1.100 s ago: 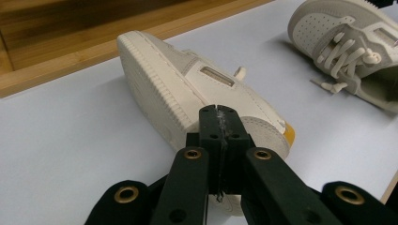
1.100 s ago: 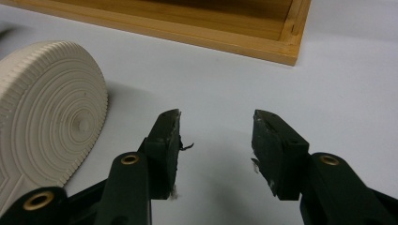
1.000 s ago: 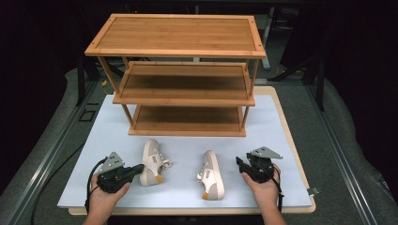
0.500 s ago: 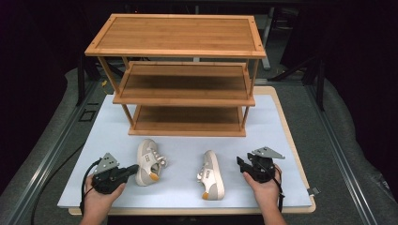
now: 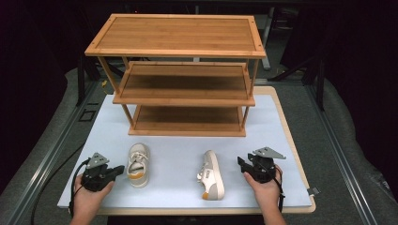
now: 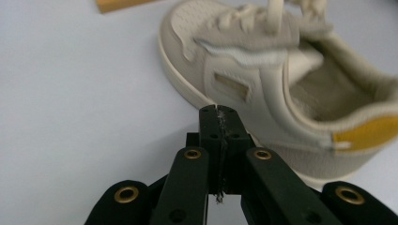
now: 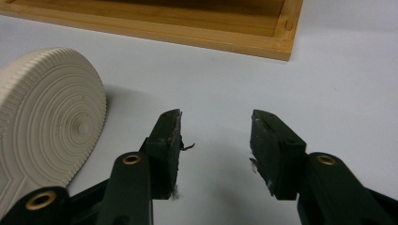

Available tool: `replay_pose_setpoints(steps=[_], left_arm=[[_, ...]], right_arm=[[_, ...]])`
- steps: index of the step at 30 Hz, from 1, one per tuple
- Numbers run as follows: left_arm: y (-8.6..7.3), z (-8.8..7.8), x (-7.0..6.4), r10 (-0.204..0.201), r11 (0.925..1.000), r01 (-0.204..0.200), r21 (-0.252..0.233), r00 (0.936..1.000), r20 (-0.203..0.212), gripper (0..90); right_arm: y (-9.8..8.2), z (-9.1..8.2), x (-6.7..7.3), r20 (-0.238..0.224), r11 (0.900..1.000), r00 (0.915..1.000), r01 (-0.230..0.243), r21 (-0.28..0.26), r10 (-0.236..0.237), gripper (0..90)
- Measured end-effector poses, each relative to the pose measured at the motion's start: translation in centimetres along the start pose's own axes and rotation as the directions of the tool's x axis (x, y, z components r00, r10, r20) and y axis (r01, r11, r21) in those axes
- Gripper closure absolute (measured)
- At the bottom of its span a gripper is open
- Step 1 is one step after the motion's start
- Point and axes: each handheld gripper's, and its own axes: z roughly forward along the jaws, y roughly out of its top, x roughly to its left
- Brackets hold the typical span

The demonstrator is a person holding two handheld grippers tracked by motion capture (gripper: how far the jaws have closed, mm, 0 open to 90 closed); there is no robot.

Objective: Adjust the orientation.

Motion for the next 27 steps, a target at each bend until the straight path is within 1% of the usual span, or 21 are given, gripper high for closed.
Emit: replay_pose_setpoints(steps=[3, 5, 7, 8, 9, 10, 12, 13, 15, 16, 18, 19, 21, 22, 23, 24, 25, 26, 27], left_arm=[[0.2, -0.3, 0.0, -0.030, 0.9989, 0.031, -0.036, 0.9992, 0.026, 89.4], [0.3, -0.3, -0.2, -0.027, 0.9983, 0.028, -0.050, 0.9990, 0.035, 88.5], [0.4, -0.2, -0.6, -0.014, 0.9984, 0.016, -0.054, 0.9991, 0.041, 87.3], [0.4, -0.2, -0.8, -0.010, 0.9985, 0.012, -0.054, 0.9990, 0.043, 86.9], [0.4, -0.2, -0.9, -0.007, 0.9983, 0.010, -0.057, 0.9989, 0.047, 85.9], [0.4, -0.3, -1.0, -0.007, 0.9981, 0.010, -0.060, 0.9987, 0.051, 84.0], [0.5, -0.4, -1.0, -0.013, 0.9975, 0.016, -0.068, 0.9988, 0.047, 80.1], [0.5, -0.4, -0.9, -0.020, 0.9968, 0.024, -0.076, 0.9985, 0.050, 78.8], [0.5, -0.3, -0.8, -0.035, 0.9954, 0.039, -0.087, 0.9982, 0.048, 75.5], [0.4, -0.3, -0.7, -0.044, 0.9950, 0.048, -0.087, 0.9980, 0.047, 73.1], [0.4, -0.3, -0.5, -0.059, 0.9934, 0.063, -0.096, 0.9973, 0.045, 69.1], [0.3, -0.2, -0.4, -0.067, 0.9927, 0.071, -0.098, 0.9967, 0.045, 66.6], [0.3, -0.1, -0.2, -0.080, 0.9915, 0.084, -0.100, 0.9959, 0.043, 63.0], [0.2, -0.1, -0.1, -0.082, 0.9912, 0.086, -0.100, 0.9958, 0.041, 61.0], [0.2, -0.1, -0.1, -0.085, 0.9909, 0.089, -0.101, 0.9955, 0.040, 59.9], [0.2, -0.1, -0.1, -0.086, 0.9906, 0.090, -0.104, 0.9956, 0.037, 58.8], [0.1, -0.1, -0.1, -0.086, 0.9906, 0.089, -0.104, 0.9957, 0.033, 57.7], [0.1, -0.1, -0.1, -0.085, 0.9905, 0.088, -0.106, 0.9959, 0.029, 56.2], [0.1, -0.1, -0.1, -0.087, 0.9904, 0.089, -0.106, 0.9959, 0.026, 55.2]], right_arm=[[0.0, -0.1, 0.1, -0.012, 1.000, 0.9999, 0.008, 0.003, -0.008, 60.7], [0.0, -0.3, 0.4, -0.016, 1.000, 0.9997, 0.021, -0.001, -0.021, 66.7], [0.1, -0.5, 0.8, -0.029, 0.999, 0.9986, 0.045, -0.007, -0.045, 74.7], [0.2, -0.6, 1.0, -0.042, 0.998, 0.9974, 0.058, -0.018, -0.059, 78.3], [0.4, -0.8, 1.3, -0.034, 0.997, 0.9967, 0.073, -0.035, -0.074, 80.6], [0.5, -1.0, 1.6, -0.049, 0.996, 0.9952, 0.082, -0.045, -0.085, 82.4], [0.6, -1.4, 2.2, -0.079, 0.993, 0.9915, 0.098, -0.067, -0.103, 83.5], [0.6, -1.6, 2.6, -0.088, 0.991, 0.9887, 0.115, -0.075, -0.121, 84.1], [0.5, -1.8, 3.4, -0.110, 0.985, 0.9803, 0.157, -0.072, -0.164, 85.8], [0.5, -1.9, 3.8, -0.124, 0.983, 0.9766, 0.167, -0.077, -0.176, 86.9], [0.6, -1.9, 4.6, -0.145, 0.981, 0.9720, 0.174, -0.084, -0.185, 89.0], [0.6, -1.9, 4.8, -0.167, 0.981, 0.9681, 0.174, -0.088, -0.187, 89.6], [0.7, -1.8, 5.4, -0.183, 0.979, 0.9629, 0.185, -0.088, -0.199, 89.8], [0.7, -1.7, 5.6, -0.193, 0.977, 0.9589, 0.195, -0.089, -0.209, 90.0], [0.7, -1.7, 5.9, -0.195, 0.977, 0.9581, 0.196, -0.088, -0.210, 90.0], [0.7, -1.7, 6.0, -0.210, 0.976, 0.9541, 0.198, -0.092, -0.214, 90.0], [0.8, -1.8, 6.2, -0.208, 0.976, 0.9544, 0.198, -0.095, -0.214, 90.0], [0.8, -1.9, 6.3, -0.222, 0.976, 0.9515, 0.195, -0.100, -0.213, 90.0], [0.8, -1.9, 6.5, -0.225, 0.975, 0.9509, 0.193, -0.107, -0.213, 90.0]])
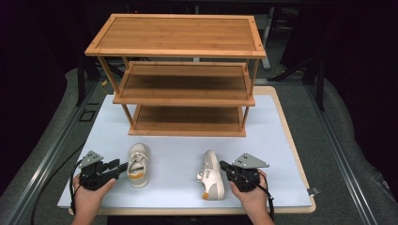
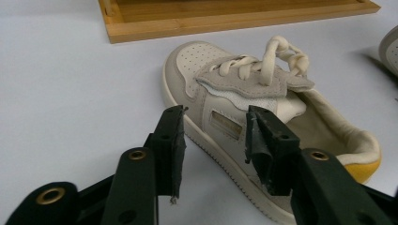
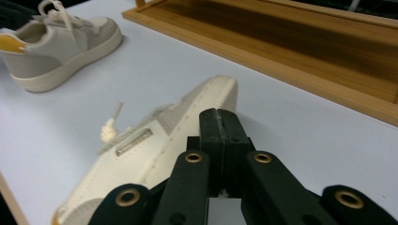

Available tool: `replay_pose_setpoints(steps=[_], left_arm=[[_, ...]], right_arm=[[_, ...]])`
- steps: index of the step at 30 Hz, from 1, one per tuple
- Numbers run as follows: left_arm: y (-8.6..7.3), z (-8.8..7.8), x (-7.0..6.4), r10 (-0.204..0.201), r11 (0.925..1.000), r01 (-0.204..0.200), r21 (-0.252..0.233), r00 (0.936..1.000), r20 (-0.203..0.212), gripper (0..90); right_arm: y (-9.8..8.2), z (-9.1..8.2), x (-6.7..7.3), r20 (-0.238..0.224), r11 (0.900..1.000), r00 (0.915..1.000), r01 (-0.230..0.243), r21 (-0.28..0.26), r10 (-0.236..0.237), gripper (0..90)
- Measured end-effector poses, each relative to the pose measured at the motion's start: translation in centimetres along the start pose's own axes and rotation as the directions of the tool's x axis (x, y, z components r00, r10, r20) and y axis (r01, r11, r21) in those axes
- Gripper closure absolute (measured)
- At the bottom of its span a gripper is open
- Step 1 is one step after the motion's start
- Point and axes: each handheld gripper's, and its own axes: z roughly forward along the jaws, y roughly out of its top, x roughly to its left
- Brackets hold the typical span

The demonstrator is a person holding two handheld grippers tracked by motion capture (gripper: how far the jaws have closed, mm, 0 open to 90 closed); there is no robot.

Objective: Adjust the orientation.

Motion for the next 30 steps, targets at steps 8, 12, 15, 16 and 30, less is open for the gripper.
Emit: replay_pose_setpoints(steps=[8, 12, 15, 16, 30], left_arm=[[-0.1, 0.0, 0.0, -0.010, 0.9999, 0.010, -0.005, 0.9999, -0.008, 50.8], [-0.1, 0.0, 0.1, -0.013, 0.9999, 0.013, -0.008, 0.9999, -0.006, 50.2], [-0.1, 0.0, 0.0, -0.012, 0.9999, 0.012, -0.008, 0.9999, -0.007, 50.1], [-0.1, 0.0, 0.0, -0.011, 0.9999, 0.011, -0.009, 0.9999, -0.007, 50.1], [0.0, -0.1, -0.1, -0.015, 0.9998, 0.015, -0.014, 0.9999, -0.005, 51.0]], right_arm=[[0.1, 0.3, 1.0, -0.026, 0.999, 0.9991, 0.033, 0.018, -0.033, 90.0], [0.1, 0.2, 0.8, -0.021, 0.999, 0.9994, 0.029, 0.024, -0.029, 90.0], [0.0, 0.0, 0.2, -0.023, 0.999, 0.9997, 0.000, 0.032, 0.000, 89.7], [0.0, -0.1, 0.0, -0.021, 0.999, 0.9997, -0.011, 0.033, 0.012, 89.3], [-1.4, -0.5, -3.8, 0.058, 0.985, 0.9883, -0.146, 0.092, 0.141, 89.6]])
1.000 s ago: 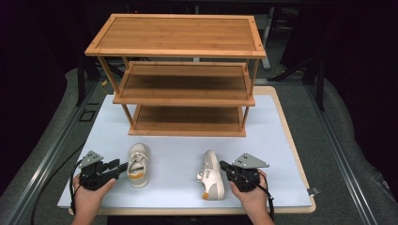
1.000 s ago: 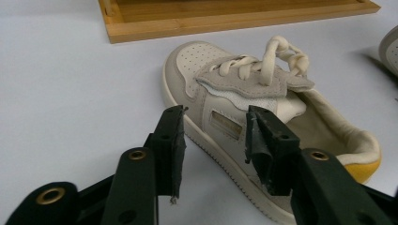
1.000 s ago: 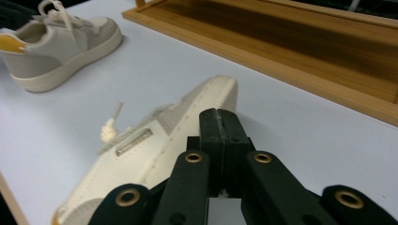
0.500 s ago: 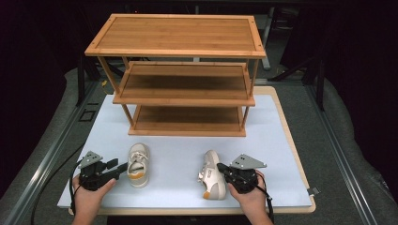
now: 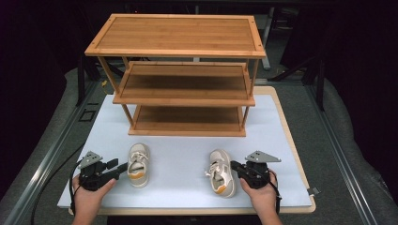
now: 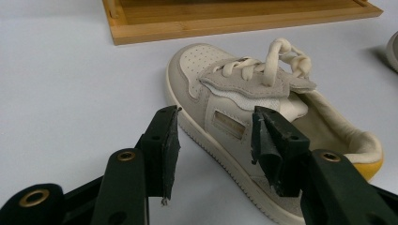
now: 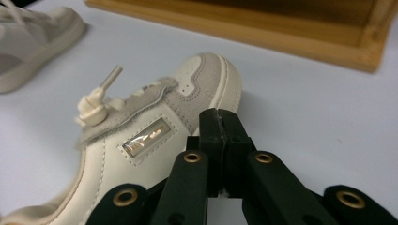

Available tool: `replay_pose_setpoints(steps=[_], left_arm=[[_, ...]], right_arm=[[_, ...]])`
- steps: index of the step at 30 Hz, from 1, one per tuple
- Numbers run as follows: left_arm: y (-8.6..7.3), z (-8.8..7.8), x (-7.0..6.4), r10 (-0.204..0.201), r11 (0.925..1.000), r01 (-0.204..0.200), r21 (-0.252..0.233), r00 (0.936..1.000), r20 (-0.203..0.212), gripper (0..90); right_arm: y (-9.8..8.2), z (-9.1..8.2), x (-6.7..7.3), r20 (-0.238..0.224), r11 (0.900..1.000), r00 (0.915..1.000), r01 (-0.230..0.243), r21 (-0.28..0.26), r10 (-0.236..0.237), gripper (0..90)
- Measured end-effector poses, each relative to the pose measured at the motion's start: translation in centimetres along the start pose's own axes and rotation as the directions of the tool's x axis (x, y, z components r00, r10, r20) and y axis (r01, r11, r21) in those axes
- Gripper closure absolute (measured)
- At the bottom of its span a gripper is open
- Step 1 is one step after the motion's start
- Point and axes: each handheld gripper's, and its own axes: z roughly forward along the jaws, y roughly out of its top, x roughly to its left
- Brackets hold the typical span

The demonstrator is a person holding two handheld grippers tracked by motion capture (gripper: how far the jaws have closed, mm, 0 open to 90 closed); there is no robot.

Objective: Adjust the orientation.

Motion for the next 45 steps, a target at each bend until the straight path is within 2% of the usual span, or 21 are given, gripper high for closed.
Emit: replay_pose_setpoints(steps=[3, 5, 8, 9, 11, 15, 17, 19, 22, 25, 27, 34, 36, 38, 40, 42, 45], left_arm=[[0.1, -0.1, 0.0, -0.007, 0.9998, 0.007, -0.016, 1.0000, 0.006, 50.9], [0.1, -0.2, -0.1, -0.013, 0.9995, 0.013, -0.028, 0.9997, 0.018, 50.2], [0.2, -0.3, -0.2, -0.026, 0.9987, 0.028, -0.041, 0.9985, 0.048, 48.1], [0.2, -0.2, -0.4, -0.026, 0.9989, 0.028, -0.038, 0.9982, 0.054, 47.8], [0.1, -0.1, -0.6, -0.020, 0.9992, 0.023, -0.033, 0.9974, 0.069, 47.4], [0.2, 0.1, -1.3, -0.015, 0.9995, 0.018, -0.024, 0.9953, 0.095, 47.2], [0.2, 0.3, -1.6, -0.006, 0.9999, 0.008, -0.012, 0.9957, 0.092, 46.8], [0.1, 0.6, -1.8, -0.019, 0.9997, 0.020, -0.013, 0.9958, 0.090, 46.6], [0.1, 0.8, -1.7, -0.028, 0.9995, 0.029, -0.013, 0.9954, 0.092, 45.2], [0.1, 1.1, -1.6, -0.035, 0.9993, 0.036, -0.007, 0.9953, 0.090, 44.5], [0.2, 1.3, -1.7, -0.032, 0.9995, 0.033, -0.002, 0.9959, 0.085, 44.8], [0.3, 2.0, -1.9, 0.012, 0.9997, -0.013, 0.023, 0.9995, 0.028, 46.4], [0.3, 2.2, -1.9, 0.023, 0.9991, -0.024, 0.035, 0.9996, 0.014, 48.8], [0.2, 2.3, -1.8, 0.016, 0.9993, -0.016, 0.034, 0.9998, 0.014, 49.5], [0.3, 2.3, -1.9, 0.025, 0.9989, -0.025, 0.039, 0.9997, -0.001, 52.0], [0.4, 2.3, -1.8, 0.020, 0.9988, -0.020, 0.045, 0.9998, -0.006, 55.5], [0.5, 2.4, -1.8, 0.021, 0.9982, -0.020, 0.057, 0.9998, -0.003, 56.0]], right_arm=[[-0.6, 0.7, -1.0, 0.041, 0.998, 0.9990, -0.020, 0.062, 0.017, 89.8], [-0.8, 1.1, -1.5, 0.046, 0.994, 0.9980, -0.048, 0.094, 0.044, 89.8], [-0.9, 1.1, -1.8, 0.032, 0.993, 0.9977, -0.063, 0.099, 0.060, 87.7], [-0.8, 1.0, -1.8, 0.043, 0.993, 0.9976, -0.059, 0.098, 0.055, 85.1], [-0.7, 0.6, -1.7, 0.065, 0.995, 0.9962, -0.063, 0.080, 0.058, 80.5], [-0.5, -0.5, -1.5, 0.061, 0.996, 0.9947, -0.085, 0.024, 0.083, 75.6], [-0.3, -1.0, -1.3, 0.036, 0.995, 0.9942, -0.101, -0.014, 0.101, 73.1], [-0.1, -1.5, -0.9, 0.012, 0.994, 0.9944, -0.105, -0.038, 0.105, 71.4], [-0.1, -2.3, -0.1, 0.013, 0.996, 0.9973, -0.072, -0.060, 0.073, 69.6], [-0.5, -2.7, 0.5, -0.024, 0.997, 0.9982, -0.056, -0.057, 0.055, 66.7], [-0.7, -2.9, 0.9, -0.028, 0.998, 0.9988, -0.042, -0.053, 0.040, 65.4], [-1.1, -1.8, 1.8, 0.015, 0.999, 0.9993, 0.035, 0.007, -0.035, 61.9], [-1.0, -1.8, 1.8, 0.030, 1.000, 0.9992, 0.026, 0.007, -0.026, 61.9], [-1.1, -1.8, 1.6, 0.018, 1.000, 0.9998, 0.011, -0.001, -0.011, 62.0], [-1.1, -1.8, 1.6, 0.015, 1.000, 0.9999, 0.000, -0.003, 0.000, 62.4], [-1.1, -1.8, 1.7, 0.023, 1.000, 0.9997, 0.005, -0.003, -0.005, 62.4], [-1.2, -1.7, 2.1, 0.055, 1.000, 0.9982, 0.023, 0.014, -0.024, 60.3]])
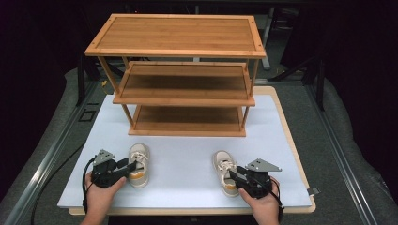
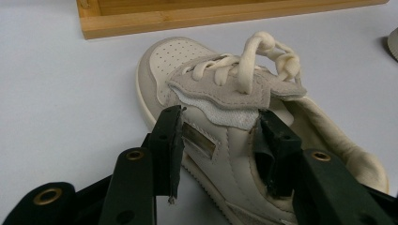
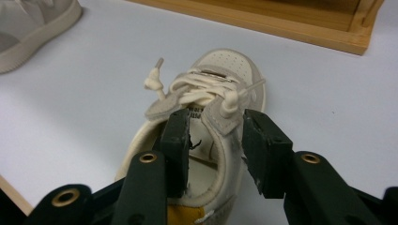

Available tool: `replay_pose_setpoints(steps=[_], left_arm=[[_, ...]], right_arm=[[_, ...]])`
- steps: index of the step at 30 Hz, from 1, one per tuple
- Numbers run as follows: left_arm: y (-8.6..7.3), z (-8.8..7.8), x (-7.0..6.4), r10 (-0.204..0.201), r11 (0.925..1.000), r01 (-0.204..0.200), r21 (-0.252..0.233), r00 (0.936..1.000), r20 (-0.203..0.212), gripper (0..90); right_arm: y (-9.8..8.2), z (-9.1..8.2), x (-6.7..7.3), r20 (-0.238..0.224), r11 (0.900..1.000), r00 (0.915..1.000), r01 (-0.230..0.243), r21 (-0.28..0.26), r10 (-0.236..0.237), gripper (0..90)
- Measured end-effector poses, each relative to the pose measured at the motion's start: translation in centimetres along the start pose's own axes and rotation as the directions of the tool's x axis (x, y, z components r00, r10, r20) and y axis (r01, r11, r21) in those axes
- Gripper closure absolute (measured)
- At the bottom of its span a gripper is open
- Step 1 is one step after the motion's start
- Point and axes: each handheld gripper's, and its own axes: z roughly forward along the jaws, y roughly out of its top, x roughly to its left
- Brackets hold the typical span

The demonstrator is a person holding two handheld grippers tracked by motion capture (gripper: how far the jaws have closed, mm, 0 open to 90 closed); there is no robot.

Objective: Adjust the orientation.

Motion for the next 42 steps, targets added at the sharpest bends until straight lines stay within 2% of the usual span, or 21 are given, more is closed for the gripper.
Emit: replay_pose_setpoints(steps=[3, 4, 9, 11, 12, 13, 15, 18, 23, 28, 29, 36, 40, 42], left_arm=[[0.1, 0.1, 0.1, -0.006, 0.9999, 0.006, 0.009, 1.0000, 0.005, 56.2], [0.2, 0.1, 0.1, -0.003, 0.9999, 0.003, 0.011, 1.0000, 0.005, 56.6], [0.3, 0.1, 0.1, 0.002, 0.9999, -0.002, 0.017, 1.0000, 0.000, 57.9], [0.4, 0.2, 0.0, -0.003, 0.9999, 0.003, 0.016, 1.0000, -0.003, 58.6], [0.4, 0.3, -0.1, -0.006, 0.9999, 0.006, 0.013, 1.0000, -0.001, 58.9], [0.4, 0.4, -0.2, -0.012, 0.9999, 0.012, 0.010, 0.9999, 0.005, 59.1], [0.5, 0.6, -0.5, -0.020, 0.9998, 0.020, 0.010, 0.9994, 0.029, 59.3], [0.6, 1.1, -1.6, -0.022, 0.9996, 0.021, 0.017, 0.9967, 0.078, 59.4], [1.0, 2.2, -4.1, 0.006, 0.9995, -0.011, 0.030, 0.9905, 0.137, 59.4], [1.7, 3.5, -5.7, 0.007, 0.9994, -0.013, 0.032, 0.9839, 0.179, 59.3], [1.8, 3.8, -6.0, 0.008, 0.9994, -0.015, 0.032, 0.9825, 0.186, 59.3], [2.3, 4.9, -7.3, 0.016, 0.9993, -0.023, 0.029, 0.9772, 0.212, 59.3], [2.3, 5.1, -7.9, 0.025, 0.9993, -0.030, 0.021, 0.9787, 0.204, 59.2], [2.3, 5.1, -8.1, 0.038, 0.9989, -0.043, 0.018, 0.9804, 0.193, 59.2]], right_arm=[[0.0, 0.2, 0.0, 0.040, 1.000, 0.9992, 0.005, 0.027, -0.006, 59.0], [-0.1, 0.4, 0.0, 0.038, 1.000, 0.9993, -0.003, 0.024, 0.002, 59.4], [-0.2, 1.0, -0.9, -0.011, 0.996, 0.9967, -0.080, 0.040, 0.081, 61.5], [-0.3, 1.0, -1.4, -0.054, 0.992, 0.9906, -0.124, 0.032, 0.126, 62.3], [-0.4, 1.0, -1.3, -0.023, 0.989, 0.9891, -0.145, 0.031, 0.146, 63.2], [-0.4, 1.1, -1.5, -0.057, 0.986, 0.9848, -0.163, 0.020, 0.164, 63.8], [-0.4, 1.1, -1.2, -0.056, 0.984, 0.9821, -0.179, 0.017, 0.180, 64.6], [-0.2, 1.5, -0.5, -0.034, 0.983, 0.9825, -0.183, 0.006, 0.183, 66.6], [0.5, 2.8, 0.9, -0.011, 0.981, 0.9811, -0.193, -0.010, 0.193, 67.1], [1.3, 4.3, 2.4, 0.007, 0.982, 0.9816, -0.191, -0.009, 0.191, 67.1], [1.4, 4.6, 2.7, -0.007, 0.981, 0.9813, -0.193, -0.013, 0.193, 67.0], [2.3, 6.9, 5.1, -0.057, 0.978, 0.9768, -0.208, -0.022, 0.207, 66.7], [2.4, 7.6, 6.4, -0.087, 0.976, 0.9726, -0.218, -0.021, 0.216, 66.3], [2.4, 7.5, 6.9, -0.078, 0.980, 0.9776, -0.198, -0.023, 0.195, 65.9]])
